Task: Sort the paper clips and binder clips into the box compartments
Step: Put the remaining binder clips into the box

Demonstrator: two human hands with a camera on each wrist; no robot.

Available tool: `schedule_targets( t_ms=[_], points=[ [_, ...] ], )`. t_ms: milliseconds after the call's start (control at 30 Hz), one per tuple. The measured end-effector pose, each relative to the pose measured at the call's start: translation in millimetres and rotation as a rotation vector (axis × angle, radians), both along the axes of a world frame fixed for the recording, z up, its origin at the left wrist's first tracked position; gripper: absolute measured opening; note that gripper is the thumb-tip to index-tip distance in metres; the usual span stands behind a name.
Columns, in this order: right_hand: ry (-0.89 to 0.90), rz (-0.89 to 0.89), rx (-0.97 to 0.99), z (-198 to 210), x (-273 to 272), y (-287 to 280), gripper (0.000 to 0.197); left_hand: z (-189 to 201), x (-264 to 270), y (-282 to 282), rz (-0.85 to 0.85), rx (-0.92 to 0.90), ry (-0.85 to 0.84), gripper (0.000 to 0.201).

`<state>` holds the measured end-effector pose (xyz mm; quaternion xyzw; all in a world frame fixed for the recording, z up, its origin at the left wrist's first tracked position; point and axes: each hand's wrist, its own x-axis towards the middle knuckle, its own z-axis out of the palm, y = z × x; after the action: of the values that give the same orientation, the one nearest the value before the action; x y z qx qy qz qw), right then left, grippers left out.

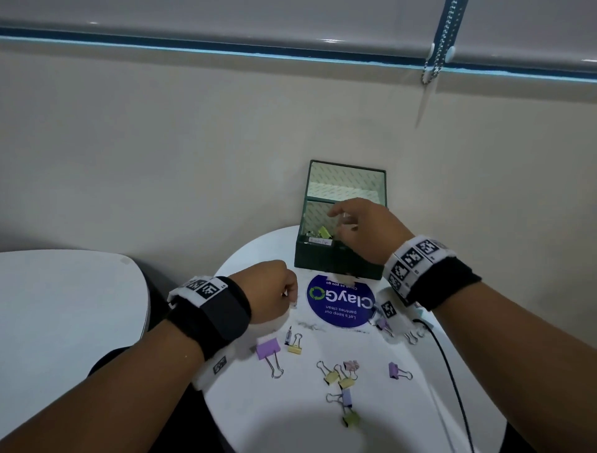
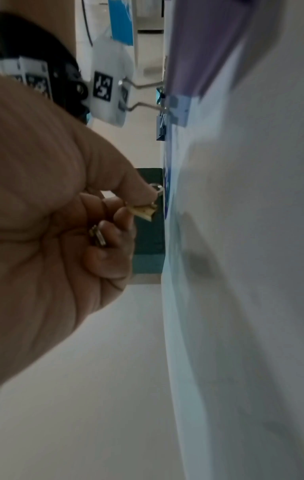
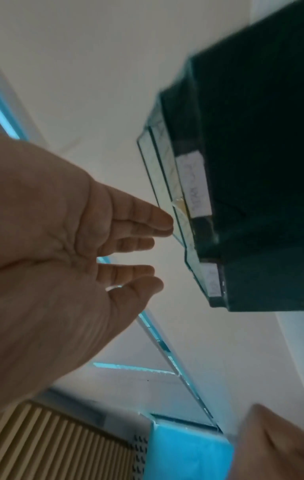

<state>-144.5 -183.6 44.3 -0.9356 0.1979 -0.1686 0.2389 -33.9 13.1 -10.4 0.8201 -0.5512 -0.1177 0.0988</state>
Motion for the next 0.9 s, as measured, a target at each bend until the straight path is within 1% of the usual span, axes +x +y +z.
schedule_targets(
  t_ms=[67, 133, 200, 233, 300, 367, 400, 467, 567, 700, 800, 900],
  points=[
    [-0.031, 0.017, -0.025, -7.7, -25.0, -1.9, 0.021, 4.6, 5.8, -1.7, -0.015, -0.03, -0.013, 0.013],
    [0.021, -0.009, -0.038, -19.5, -56.6, -9.4, 0.02, 13.7, 10.9, -4.4, -0.024, -0.04, -0.028, 0.009],
    [0.089, -0.091, -0.034, -31.8, -88.9, -22.7, 0.024, 27.5, 14.8, -11.6, -0.012, -0.073, -0.019, 0.008],
    [0.136, -0.143, -0.02, -35.8, -102.8, -30.2, 0.026, 35.0, 17.4, -17.8, 0.0, -0.099, -0.022, 0.008],
    [0.287, -0.219, 0.017, -39.8, -124.2, -40.0, 0.028, 48.3, 22.7, -35.5, 0.037, -0.161, -0.025, 0.009],
    [0.438, -0.234, 0.008, -43.7, -136.0, -44.2, 0.029, 56.3, 28.0, -57.3, 0.087, -0.225, -0.006, 0.012],
    [0.474, -0.235, -0.004, -46.1, -139.1, -44.9, 0.032, 58.7, 28.6, -68.1, 0.121, -0.258, 0.018, 0.009],
    [0.479, -0.244, -0.012, -50.6, -141.6, -45.2, 0.035, 58.9, 26.4, -86.4, 0.19, -0.316, 0.082, 0.006],
    [0.443, -0.251, -0.024, -55.8, -141.0, -46.8, 0.03, 52.6, 21.0, -105.8, 0.239, -0.362, 0.132, 0.009],
    [0.423, -0.264, -0.016, -58.8, -138.5, -44.4, 0.014, 47.8, 18.2, -114.6, 0.215, -0.324, 0.064, 0.007],
    [0.433, -0.231, 0.023, -61.9, -138.4, -38.9, 0.012, 49.2, 20.9, -108.8, 0.145, -0.262, -0.018, 0.01],
    [0.459, -0.197, -0.004, -65.2, -138.3, -35.1, 0.012, 54.0, 21.1, -95.6, 0.058, -0.217, -0.091, 0.02]
  ],
)
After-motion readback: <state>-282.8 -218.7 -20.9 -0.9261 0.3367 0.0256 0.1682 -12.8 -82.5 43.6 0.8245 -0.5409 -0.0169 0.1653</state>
